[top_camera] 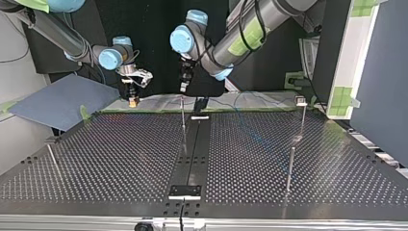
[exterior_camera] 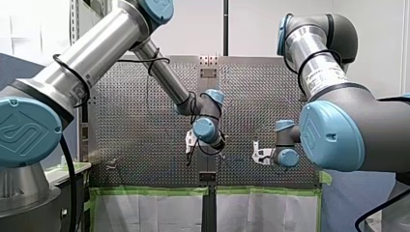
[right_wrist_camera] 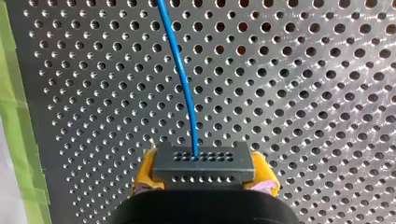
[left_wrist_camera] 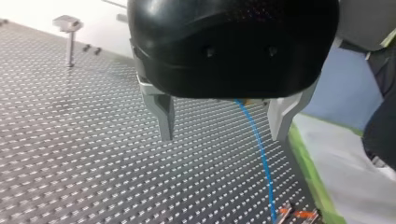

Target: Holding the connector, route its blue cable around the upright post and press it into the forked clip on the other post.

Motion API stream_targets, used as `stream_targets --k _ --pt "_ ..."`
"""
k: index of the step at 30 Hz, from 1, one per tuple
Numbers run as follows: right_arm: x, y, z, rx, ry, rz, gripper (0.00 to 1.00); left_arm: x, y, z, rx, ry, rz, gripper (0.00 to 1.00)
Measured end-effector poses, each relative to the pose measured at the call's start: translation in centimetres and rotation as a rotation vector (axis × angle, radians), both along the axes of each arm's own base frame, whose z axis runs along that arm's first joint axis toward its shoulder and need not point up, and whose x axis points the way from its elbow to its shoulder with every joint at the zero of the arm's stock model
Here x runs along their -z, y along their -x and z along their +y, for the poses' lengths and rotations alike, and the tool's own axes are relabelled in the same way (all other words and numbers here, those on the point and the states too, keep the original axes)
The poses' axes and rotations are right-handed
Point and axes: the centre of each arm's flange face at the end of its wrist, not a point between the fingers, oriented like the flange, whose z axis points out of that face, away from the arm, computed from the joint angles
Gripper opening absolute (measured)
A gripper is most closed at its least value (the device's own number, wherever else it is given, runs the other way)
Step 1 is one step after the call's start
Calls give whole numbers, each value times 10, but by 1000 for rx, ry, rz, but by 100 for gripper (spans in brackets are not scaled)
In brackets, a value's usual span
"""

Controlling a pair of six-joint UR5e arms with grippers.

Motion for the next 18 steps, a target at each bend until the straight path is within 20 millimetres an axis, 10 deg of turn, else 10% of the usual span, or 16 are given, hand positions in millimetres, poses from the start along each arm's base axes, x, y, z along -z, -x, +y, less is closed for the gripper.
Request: stream_targets --k 18 --pt "0 -2 0 -19 -7 -14 0 -37 32 43 -47 77 12 100"
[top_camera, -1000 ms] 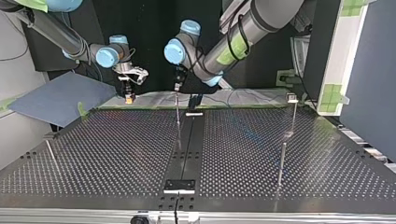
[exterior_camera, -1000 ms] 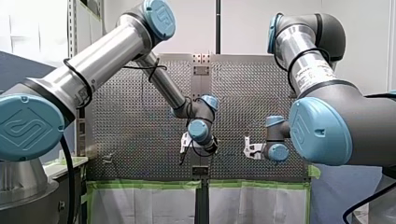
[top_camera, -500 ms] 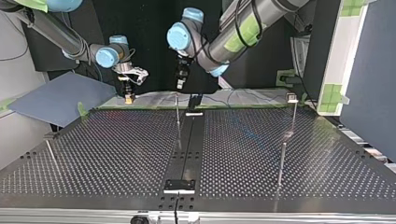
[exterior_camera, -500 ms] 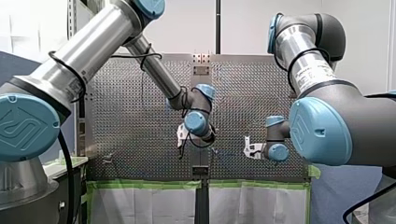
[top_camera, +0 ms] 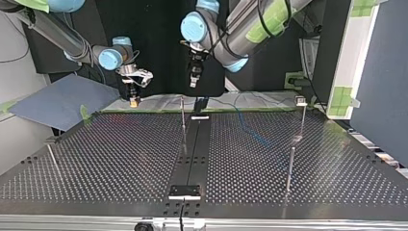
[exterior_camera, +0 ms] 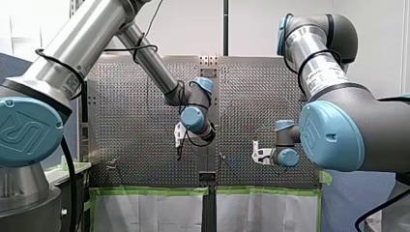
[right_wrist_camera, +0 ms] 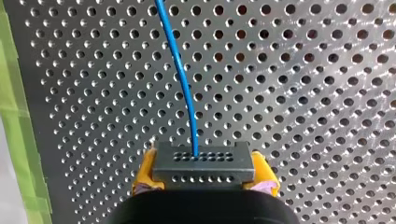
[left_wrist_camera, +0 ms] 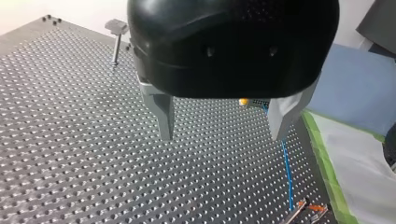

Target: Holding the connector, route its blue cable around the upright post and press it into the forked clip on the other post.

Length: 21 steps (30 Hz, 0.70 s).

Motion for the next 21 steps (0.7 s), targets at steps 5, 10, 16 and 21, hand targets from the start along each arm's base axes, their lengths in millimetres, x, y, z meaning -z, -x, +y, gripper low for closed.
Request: stream_targets --k 5,10,16,21 --pt "0 -1 0 -5 -1 -2 0 -8 8 10 -11 32 4 100" --pt "0 -1 0 -7 -1 -2 0 -16 21 21 -21 64 9 100" --pt "0 -1 1 -8 -1 -3 0 -25 36 36 -25 73 11 100" --pt "0 -1 1 -8 -1 -3 0 -32 50 49 -32 75 10 100"
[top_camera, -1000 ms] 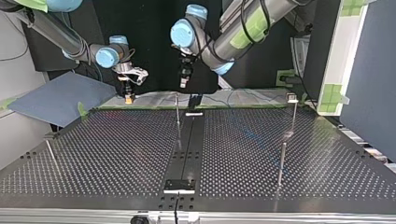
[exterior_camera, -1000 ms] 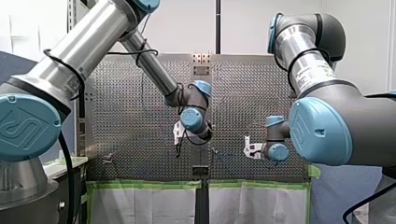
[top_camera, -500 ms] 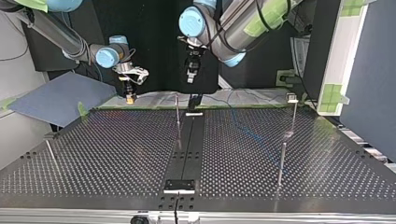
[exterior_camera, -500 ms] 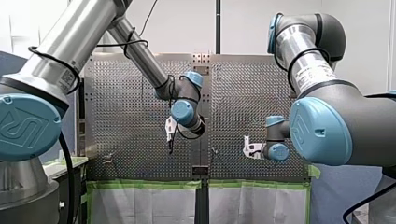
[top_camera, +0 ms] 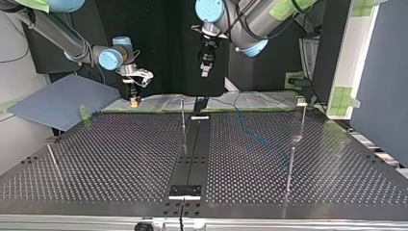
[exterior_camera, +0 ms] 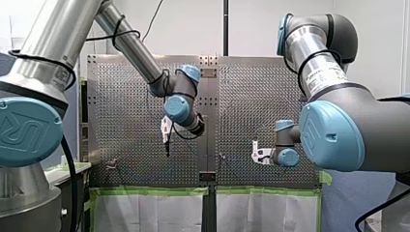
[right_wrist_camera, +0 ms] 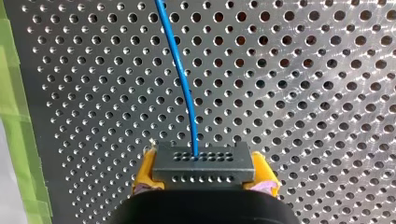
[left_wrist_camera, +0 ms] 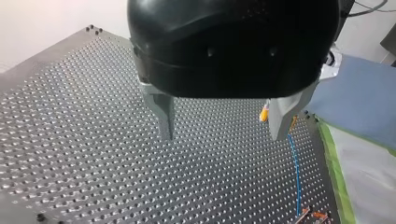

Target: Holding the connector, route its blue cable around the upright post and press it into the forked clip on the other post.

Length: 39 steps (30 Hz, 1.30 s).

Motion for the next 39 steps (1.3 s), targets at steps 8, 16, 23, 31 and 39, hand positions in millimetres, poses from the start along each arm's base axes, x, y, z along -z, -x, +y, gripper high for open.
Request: stream_targets --k 8,16,23,31,39 --pt "0 0 0 0 2 0 0 -10 19 21 -33 13 -21 100" --pt "0 -1 0 -1 3 -1 0 -21 33 37 -43 96 -59 100" --pt "0 -1 0 -1 0 -3 0 -29 46 52 -48 141 -101 100" --pt "0 -2 1 -3 -2 -3 0 -35 58 68 -51 177 -139 100" --pt "0 -3 1 -4 -1 -3 0 -42 73 86 -56 224 -197 100"
